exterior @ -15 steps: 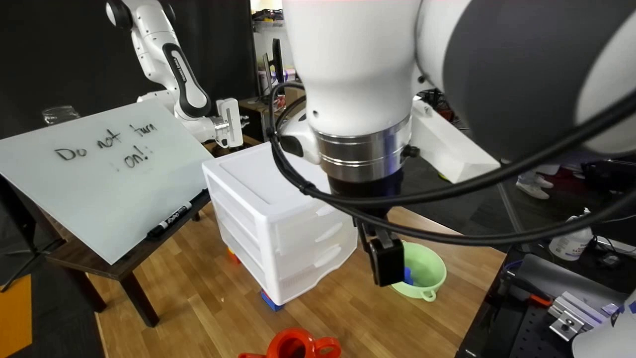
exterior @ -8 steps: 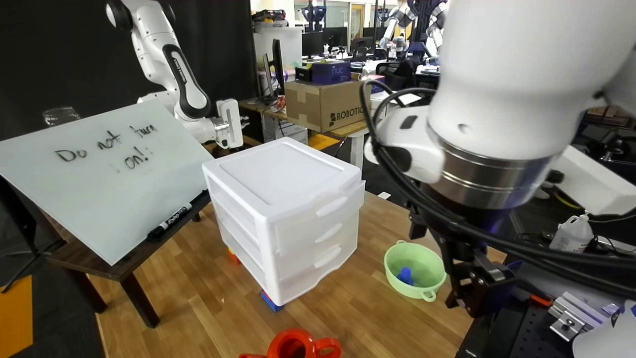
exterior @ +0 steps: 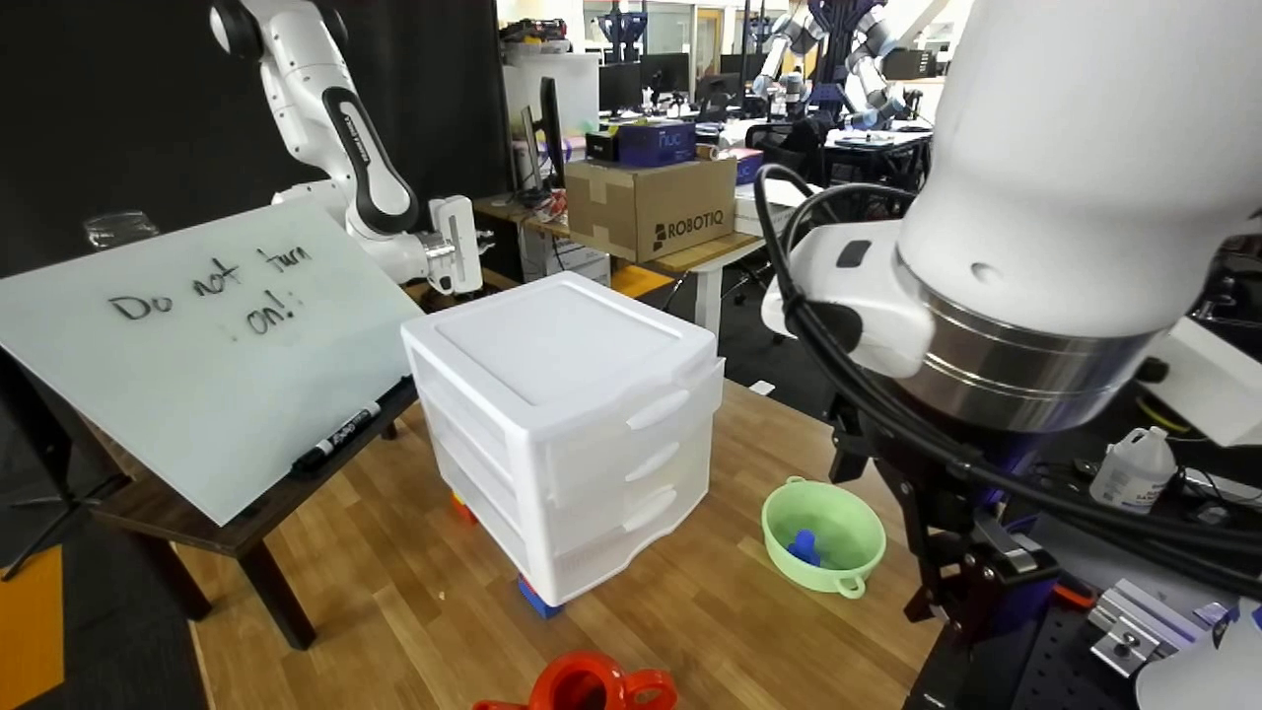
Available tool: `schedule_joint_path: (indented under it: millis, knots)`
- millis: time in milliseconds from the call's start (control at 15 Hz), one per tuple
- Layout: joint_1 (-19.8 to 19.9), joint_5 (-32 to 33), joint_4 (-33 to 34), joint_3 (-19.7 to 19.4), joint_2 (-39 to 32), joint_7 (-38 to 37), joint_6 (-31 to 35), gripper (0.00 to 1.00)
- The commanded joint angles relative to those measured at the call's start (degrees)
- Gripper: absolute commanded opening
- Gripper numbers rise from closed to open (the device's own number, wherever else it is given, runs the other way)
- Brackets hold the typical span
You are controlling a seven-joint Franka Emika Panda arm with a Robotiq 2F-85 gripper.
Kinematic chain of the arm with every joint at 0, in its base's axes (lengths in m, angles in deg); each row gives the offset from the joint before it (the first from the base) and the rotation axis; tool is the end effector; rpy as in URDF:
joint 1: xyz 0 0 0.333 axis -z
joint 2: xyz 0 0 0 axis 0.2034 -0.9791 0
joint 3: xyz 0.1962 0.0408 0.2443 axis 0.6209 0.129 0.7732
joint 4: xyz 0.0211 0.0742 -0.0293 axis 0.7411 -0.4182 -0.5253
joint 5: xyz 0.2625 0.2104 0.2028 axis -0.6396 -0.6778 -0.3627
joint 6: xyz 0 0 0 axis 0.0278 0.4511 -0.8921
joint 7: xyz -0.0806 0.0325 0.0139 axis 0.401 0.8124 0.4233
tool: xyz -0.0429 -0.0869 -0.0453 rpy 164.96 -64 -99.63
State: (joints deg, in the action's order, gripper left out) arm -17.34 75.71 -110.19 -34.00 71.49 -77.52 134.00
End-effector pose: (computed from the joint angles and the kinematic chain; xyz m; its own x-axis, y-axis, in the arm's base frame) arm 0.2379 0.2836 0.4154 0.5238 0.8477 -0.0837 0.8371 -0.4940 0.2351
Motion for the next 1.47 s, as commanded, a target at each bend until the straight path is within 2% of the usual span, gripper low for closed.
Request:
schedule_joint_path:
  millis: [0,267,533,733,867,933,1067,1400]
  knots:
    - [-0.3,0.2,0.1,-0.3,-0.1,-0.1,-0.1,1.0]
    - [-1.1,-0.4,0.6,-1.1,-1.4,2.3,2.9,1.0]
    - [-4.0,-2.0,-0.1,-2.9,-1.9,8.9,16.0,1.0]
    - [-8.4,-5.7,-2.5,-6.9,-1.3,15.4,24.7,1.0]
    - [-12.7,-9.9,-4.9,-11.2,-0.4,21.4,29.0,1.0]
    - [-9.5,-6.0,-2.3,-8.1,-1.6,15.7,24.8,1.0]
    - [-12.2,-7.6,-3.7,-10.9,-1.4,18.7,27.0,1.0]
    - [-12.9,-7.6,-4.1,-11.5,-0.9,18.9,27.4,1.0]
